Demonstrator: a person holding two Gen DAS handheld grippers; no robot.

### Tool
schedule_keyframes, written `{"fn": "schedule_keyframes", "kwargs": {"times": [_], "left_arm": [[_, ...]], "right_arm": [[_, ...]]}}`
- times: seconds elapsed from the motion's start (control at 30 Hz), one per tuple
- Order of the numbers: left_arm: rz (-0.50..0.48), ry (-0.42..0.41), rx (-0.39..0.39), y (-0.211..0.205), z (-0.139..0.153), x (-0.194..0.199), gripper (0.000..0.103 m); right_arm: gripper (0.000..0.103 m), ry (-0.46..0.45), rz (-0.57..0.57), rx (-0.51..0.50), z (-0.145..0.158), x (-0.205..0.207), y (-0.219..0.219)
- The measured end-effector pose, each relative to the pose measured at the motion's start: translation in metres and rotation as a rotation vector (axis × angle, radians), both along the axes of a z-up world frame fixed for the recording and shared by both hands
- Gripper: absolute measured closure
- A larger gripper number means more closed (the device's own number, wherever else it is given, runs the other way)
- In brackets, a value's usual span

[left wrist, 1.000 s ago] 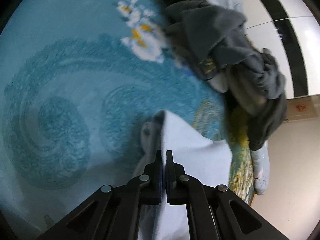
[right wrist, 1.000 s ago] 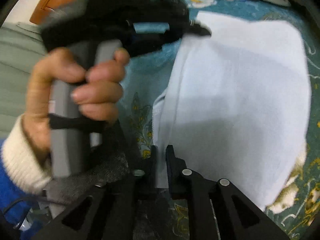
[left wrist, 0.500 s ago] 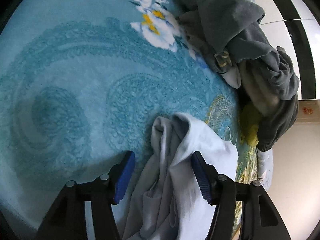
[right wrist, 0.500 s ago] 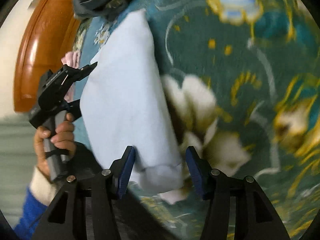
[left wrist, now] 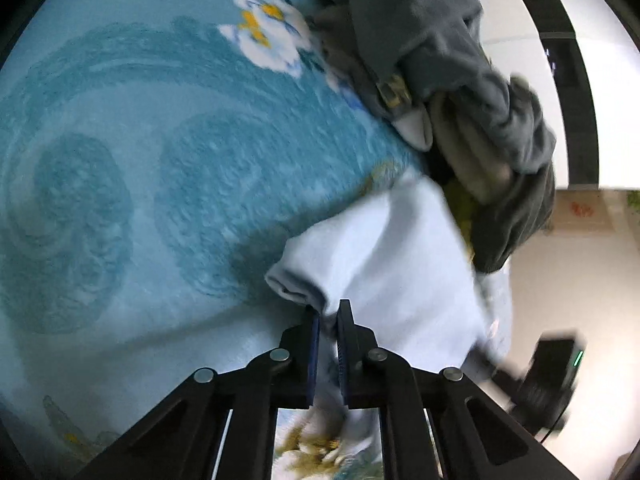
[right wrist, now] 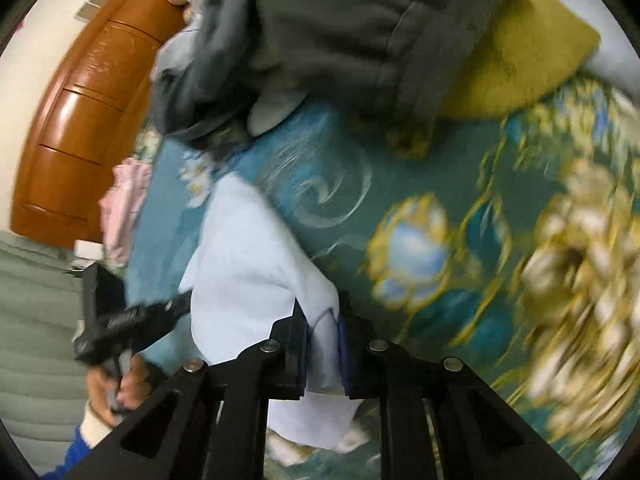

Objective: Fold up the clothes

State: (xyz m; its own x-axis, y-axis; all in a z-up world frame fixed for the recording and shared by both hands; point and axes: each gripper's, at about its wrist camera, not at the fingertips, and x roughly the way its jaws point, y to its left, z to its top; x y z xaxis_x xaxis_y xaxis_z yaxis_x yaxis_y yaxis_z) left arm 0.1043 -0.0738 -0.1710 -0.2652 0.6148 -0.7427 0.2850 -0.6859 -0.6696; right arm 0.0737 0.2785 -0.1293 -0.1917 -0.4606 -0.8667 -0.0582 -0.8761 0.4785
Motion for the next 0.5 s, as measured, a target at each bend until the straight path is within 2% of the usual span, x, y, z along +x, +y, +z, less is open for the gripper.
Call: {"fn": "schedule_keyframes", "kwargs": {"times": [0.03, 0.1, 0.17, 0.3, 0.37, 0.4, 0.43, 0.47, 0.5], "left_arm": [[-0.009, 0.000, -0.030, 0.003, 0.001, -0.002, 0.095], [0.003, 0.003, -0.047, 0.000, 0.004, -0.003, 0.096], [0.046, 0.013, -0.037, -0.010, 0.006, -0.003, 0.096], [0.138, 0.044, 0.003, -0.030, 0.014, -0.006, 0.092], [0.146, 0.054, 0.033, -0.034, 0.015, -0.013, 0.082], [0.142, 0.056, 0.044, -0.034, 0.015, -0.019, 0.063], [0.136, 0.057, 0.051, -0.032, 0.014, -0.025, 0.044], [0.129, 0.059, 0.058, -0.029, 0.013, -0.031, 0.039], [0.121, 0.059, 0.065, -0.026, 0.012, -0.037, 0.037]], "right_arm": [[0.090, -0.018, 0.003, 0.020, -0.005, -0.005, 0.006], [0.090, -0.061, -0.027, 0.000, -0.020, -0.011, 0.014], [0.088, -0.077, -0.073, -0.035, -0.028, -0.009, 0.027], [0.083, -0.071, -0.191, -0.047, -0.026, 0.011, 0.067], [0.080, -0.068, -0.235, -0.071, -0.027, 0.022, 0.081], [0.075, -0.067, -0.237, -0.105, -0.030, 0.029, 0.080], [0.055, -0.066, -0.239, -0.138, -0.033, 0.036, 0.080], [0.038, -0.065, -0.241, -0.172, -0.035, 0.044, 0.079], [0.036, -0.071, -0.247, -0.205, -0.041, 0.051, 0.077]]}}
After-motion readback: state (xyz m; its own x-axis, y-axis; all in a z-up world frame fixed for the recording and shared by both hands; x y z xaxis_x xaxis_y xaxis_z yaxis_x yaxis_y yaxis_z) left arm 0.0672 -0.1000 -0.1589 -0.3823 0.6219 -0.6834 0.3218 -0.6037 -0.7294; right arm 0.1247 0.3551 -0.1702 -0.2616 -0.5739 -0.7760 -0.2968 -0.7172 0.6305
